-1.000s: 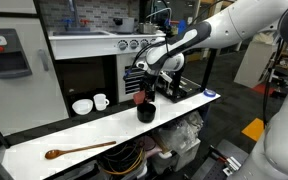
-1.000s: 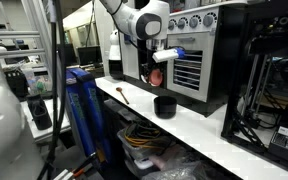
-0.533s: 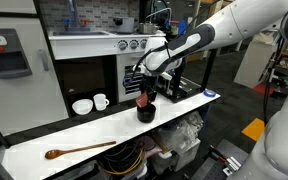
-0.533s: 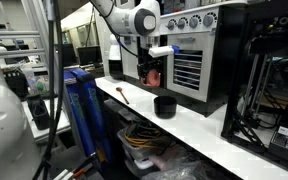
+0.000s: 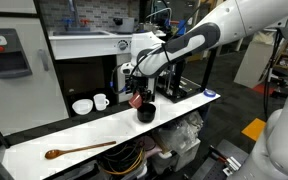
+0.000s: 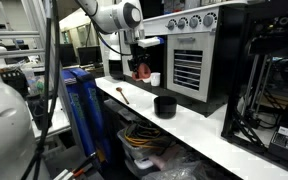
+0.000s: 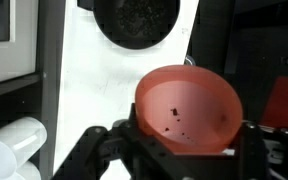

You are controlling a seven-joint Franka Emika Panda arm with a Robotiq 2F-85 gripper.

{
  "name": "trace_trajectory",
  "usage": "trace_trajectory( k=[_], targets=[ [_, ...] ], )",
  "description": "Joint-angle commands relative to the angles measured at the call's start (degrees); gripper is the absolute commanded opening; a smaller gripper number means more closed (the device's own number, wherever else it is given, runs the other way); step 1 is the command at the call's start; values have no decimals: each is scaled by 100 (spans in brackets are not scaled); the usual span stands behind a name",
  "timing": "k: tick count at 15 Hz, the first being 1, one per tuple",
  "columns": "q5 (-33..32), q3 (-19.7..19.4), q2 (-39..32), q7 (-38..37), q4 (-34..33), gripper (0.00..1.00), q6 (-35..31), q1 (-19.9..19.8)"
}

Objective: Pick up the pink cup and pour it's content into the black bowl

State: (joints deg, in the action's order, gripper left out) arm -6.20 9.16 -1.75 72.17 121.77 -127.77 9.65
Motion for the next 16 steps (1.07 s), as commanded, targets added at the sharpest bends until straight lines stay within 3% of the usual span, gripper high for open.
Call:
trace_trajectory(
  k=[1,8,16],
  targets=[
    [-368,174,-183,-65,-313,48,284,149],
    [-1202,351,-641,-443,-672,48,251,389],
    [-2502,388,-1626,-1517,-1254,48,114,774]
  ],
)
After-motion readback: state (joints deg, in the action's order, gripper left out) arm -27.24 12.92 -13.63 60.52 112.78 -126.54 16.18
